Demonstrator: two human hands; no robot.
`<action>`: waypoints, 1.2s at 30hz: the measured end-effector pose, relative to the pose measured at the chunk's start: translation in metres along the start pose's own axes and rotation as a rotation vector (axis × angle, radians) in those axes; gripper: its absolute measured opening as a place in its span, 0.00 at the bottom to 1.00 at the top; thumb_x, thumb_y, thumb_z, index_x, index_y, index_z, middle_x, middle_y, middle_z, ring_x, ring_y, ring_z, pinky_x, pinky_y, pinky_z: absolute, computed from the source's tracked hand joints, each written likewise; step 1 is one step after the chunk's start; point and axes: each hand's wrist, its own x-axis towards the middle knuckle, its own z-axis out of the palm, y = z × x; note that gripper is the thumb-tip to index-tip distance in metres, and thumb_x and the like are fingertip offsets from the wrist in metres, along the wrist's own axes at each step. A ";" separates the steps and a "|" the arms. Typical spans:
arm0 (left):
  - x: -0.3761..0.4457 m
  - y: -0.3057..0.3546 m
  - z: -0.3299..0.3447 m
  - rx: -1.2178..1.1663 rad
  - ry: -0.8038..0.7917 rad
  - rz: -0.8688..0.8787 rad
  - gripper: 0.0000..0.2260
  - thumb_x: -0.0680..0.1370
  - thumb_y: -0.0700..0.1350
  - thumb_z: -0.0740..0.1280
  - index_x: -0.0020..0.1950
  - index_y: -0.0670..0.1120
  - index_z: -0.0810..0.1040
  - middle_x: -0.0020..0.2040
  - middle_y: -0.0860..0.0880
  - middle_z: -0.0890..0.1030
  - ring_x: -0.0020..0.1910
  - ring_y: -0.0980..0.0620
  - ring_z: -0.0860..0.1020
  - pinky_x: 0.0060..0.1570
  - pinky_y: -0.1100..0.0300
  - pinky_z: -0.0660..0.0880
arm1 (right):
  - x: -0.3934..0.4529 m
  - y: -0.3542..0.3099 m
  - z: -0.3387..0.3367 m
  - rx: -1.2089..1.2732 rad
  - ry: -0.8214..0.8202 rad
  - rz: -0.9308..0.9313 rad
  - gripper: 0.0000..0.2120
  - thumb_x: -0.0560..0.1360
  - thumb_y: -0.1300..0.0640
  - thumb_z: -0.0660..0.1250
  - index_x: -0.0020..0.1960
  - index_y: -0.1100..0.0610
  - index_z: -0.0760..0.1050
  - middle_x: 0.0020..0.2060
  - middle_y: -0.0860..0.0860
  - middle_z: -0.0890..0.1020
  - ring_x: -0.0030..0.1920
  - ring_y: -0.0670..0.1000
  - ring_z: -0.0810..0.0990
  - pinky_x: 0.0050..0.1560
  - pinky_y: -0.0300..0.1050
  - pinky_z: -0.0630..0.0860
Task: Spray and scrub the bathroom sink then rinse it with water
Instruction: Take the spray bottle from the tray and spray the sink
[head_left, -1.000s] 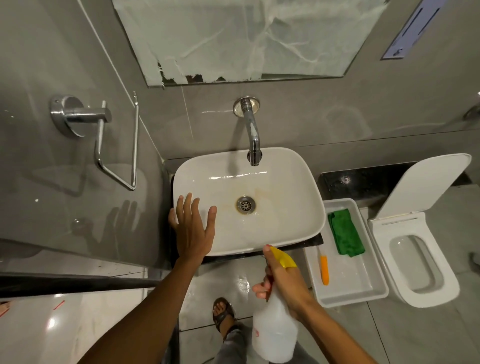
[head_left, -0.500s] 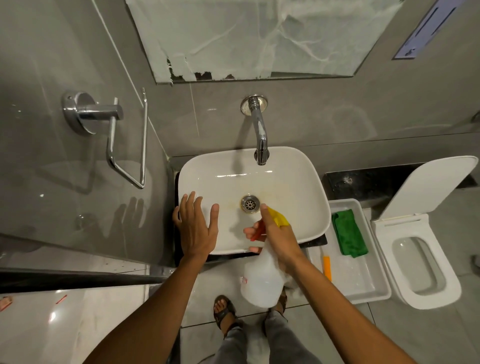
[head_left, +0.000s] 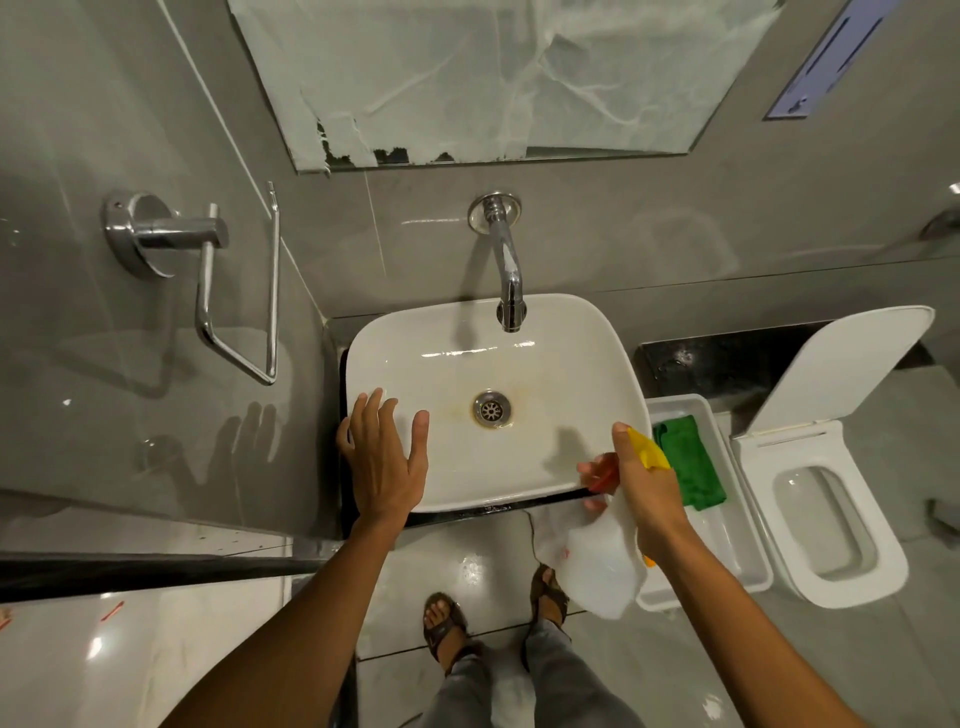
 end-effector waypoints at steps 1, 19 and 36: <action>0.000 0.000 0.000 -0.003 0.002 0.002 0.38 0.84 0.72 0.45 0.73 0.45 0.77 0.81 0.45 0.73 0.83 0.43 0.66 0.83 0.38 0.59 | -0.002 0.003 -0.005 0.011 -0.008 0.011 0.21 0.82 0.41 0.65 0.45 0.58 0.78 0.37 0.64 0.86 0.39 0.63 0.87 0.37 0.59 0.85; -0.001 0.002 -0.004 0.000 0.029 0.013 0.37 0.85 0.70 0.45 0.74 0.44 0.76 0.81 0.45 0.73 0.83 0.43 0.67 0.83 0.40 0.59 | -0.056 0.020 0.079 -0.098 -0.421 0.126 0.19 0.78 0.37 0.70 0.39 0.52 0.77 0.32 0.62 0.81 0.34 0.61 0.86 0.37 0.53 0.83; -0.001 0.002 0.000 -0.037 0.061 0.000 0.35 0.84 0.70 0.50 0.75 0.45 0.75 0.81 0.45 0.73 0.83 0.42 0.67 0.83 0.40 0.58 | 0.001 -0.018 0.058 0.073 -0.191 -0.074 0.23 0.79 0.34 0.66 0.41 0.53 0.83 0.45 0.60 0.88 0.53 0.61 0.88 0.47 0.62 0.86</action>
